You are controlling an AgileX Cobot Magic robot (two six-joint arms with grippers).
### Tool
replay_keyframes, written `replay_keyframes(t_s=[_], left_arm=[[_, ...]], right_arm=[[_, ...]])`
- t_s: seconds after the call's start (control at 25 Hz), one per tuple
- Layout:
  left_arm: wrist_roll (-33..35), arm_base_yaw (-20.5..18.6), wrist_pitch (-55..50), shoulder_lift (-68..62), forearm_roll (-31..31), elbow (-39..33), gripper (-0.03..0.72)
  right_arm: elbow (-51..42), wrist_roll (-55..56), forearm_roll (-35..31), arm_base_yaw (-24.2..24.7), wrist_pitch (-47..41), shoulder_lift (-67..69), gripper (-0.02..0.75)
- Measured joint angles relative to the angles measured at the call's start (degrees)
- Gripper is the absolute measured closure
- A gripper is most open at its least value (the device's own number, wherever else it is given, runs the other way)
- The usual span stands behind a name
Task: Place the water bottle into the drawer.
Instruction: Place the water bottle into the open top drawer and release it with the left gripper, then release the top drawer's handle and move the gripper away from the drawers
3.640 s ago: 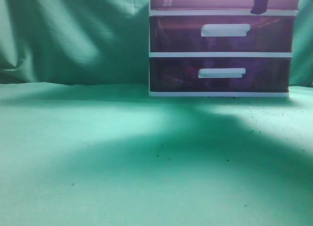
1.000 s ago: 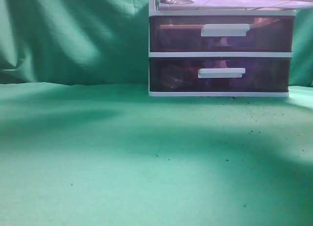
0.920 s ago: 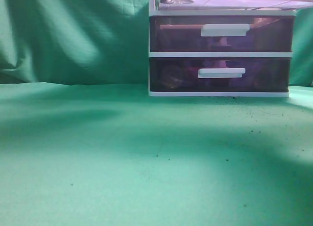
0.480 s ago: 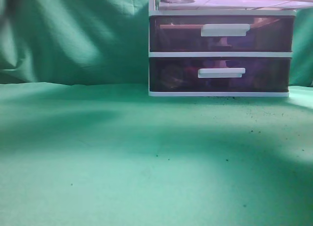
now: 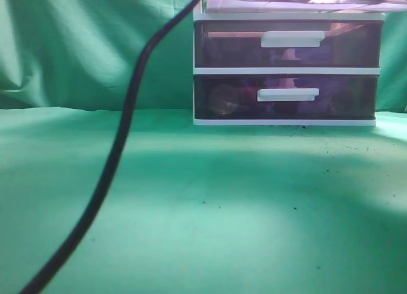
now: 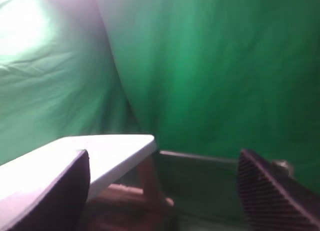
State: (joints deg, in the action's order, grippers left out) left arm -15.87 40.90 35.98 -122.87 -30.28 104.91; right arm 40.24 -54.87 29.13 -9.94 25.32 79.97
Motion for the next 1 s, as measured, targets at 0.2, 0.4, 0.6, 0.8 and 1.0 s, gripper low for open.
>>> replay_keyframes(t_s=[0.2,0.4,0.6,0.8,1.0], left_arm=[[-4.4,0.1,-18.3,4.7,-8.3,0.6,0.182],[-8.6,1.9,-47.6,12.1,-11.8,0.6,0.574],[-5.3,4.3,-69.5,21.9,-8.7,0.6,0.688],[4.9,4.4,-86.4,32.4,3.9,-0.8,0.688],[4.9,4.5,-85.0,44.1,9.8,-17.1,0.688]], right_arm=[[-0.1,0.3,0.0,0.0,0.2,0.0,0.648],[-0.1,0.3,0.0,0.0,0.3,0.0,0.648],[-0.1,-2.6,-0.7,0.0,0.4,0.0,0.648],[3.7,-8.9,-5.6,-0.2,-0.1,3.1,0.648],[12.9,-10.2,-7.2,-0.2,-2.1,9.7,0.648]])
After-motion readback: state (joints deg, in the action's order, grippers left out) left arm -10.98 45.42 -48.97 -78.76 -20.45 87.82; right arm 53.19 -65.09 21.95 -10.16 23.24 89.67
